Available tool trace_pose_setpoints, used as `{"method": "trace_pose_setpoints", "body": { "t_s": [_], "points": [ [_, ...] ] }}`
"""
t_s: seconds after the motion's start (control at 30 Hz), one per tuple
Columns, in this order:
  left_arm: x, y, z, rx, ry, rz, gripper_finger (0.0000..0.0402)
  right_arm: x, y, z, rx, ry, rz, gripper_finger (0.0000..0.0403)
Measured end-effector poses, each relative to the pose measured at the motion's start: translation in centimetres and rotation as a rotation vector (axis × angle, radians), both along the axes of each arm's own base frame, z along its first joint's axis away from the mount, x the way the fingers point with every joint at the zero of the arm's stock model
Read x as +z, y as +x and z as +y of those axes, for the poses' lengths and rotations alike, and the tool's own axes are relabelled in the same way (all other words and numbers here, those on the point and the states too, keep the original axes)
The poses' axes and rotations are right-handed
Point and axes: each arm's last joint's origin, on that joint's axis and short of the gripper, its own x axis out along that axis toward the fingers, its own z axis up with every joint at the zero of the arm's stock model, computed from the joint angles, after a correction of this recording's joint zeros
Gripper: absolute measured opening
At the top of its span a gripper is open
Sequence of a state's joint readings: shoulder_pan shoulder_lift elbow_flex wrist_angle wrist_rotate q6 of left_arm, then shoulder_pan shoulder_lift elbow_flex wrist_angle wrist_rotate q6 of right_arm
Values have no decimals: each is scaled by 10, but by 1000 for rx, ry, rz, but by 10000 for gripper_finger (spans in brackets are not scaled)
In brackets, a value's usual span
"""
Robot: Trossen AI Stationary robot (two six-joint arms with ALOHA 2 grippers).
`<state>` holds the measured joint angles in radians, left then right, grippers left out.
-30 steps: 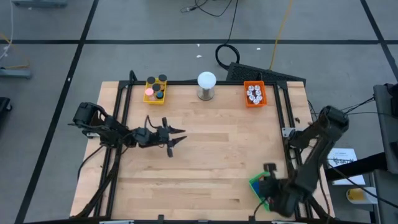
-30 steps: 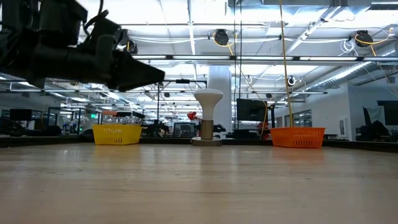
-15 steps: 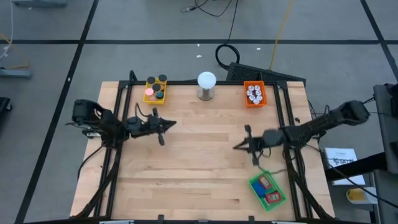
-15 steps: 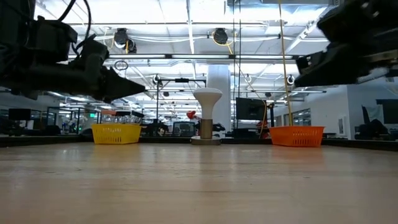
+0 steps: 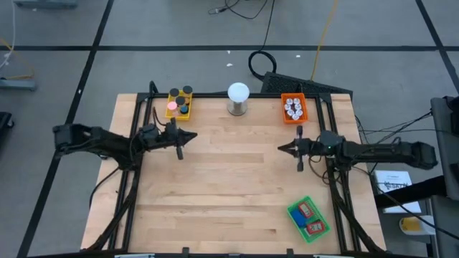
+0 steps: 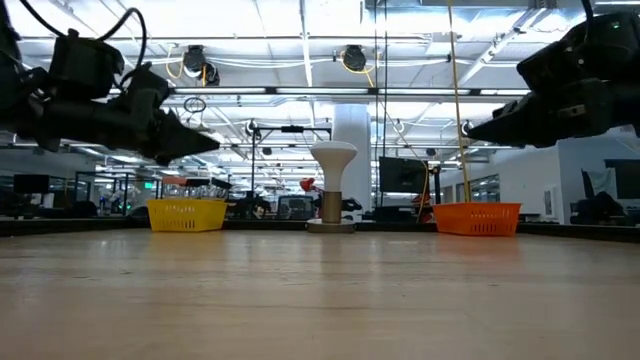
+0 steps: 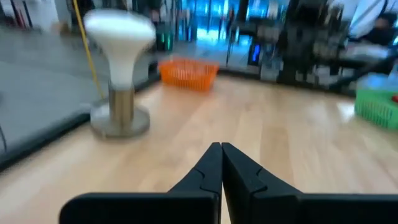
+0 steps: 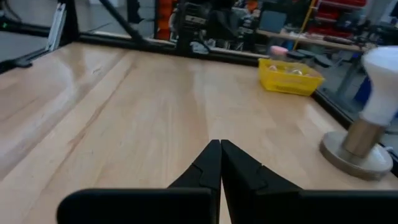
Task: Pick & Place Office items
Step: Return to Home Position
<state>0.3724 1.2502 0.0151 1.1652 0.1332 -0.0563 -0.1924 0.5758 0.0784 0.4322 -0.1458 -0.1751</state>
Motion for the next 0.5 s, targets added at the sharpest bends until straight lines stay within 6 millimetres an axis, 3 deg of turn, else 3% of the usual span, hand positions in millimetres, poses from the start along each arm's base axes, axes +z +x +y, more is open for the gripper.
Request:
{"method": "trace_pose_setpoints", "body": {
  "t_s": [0.27, 0.5],
  "points": [
    [12, -10, -4, -1, 10, 1, 5, 2, -20, -1, -121, 12, -2, 0],
    [16, -23, -9, 13, 3, 48, 3, 12, -37, 2, -139, -1, -133, 0]
  ]
}}
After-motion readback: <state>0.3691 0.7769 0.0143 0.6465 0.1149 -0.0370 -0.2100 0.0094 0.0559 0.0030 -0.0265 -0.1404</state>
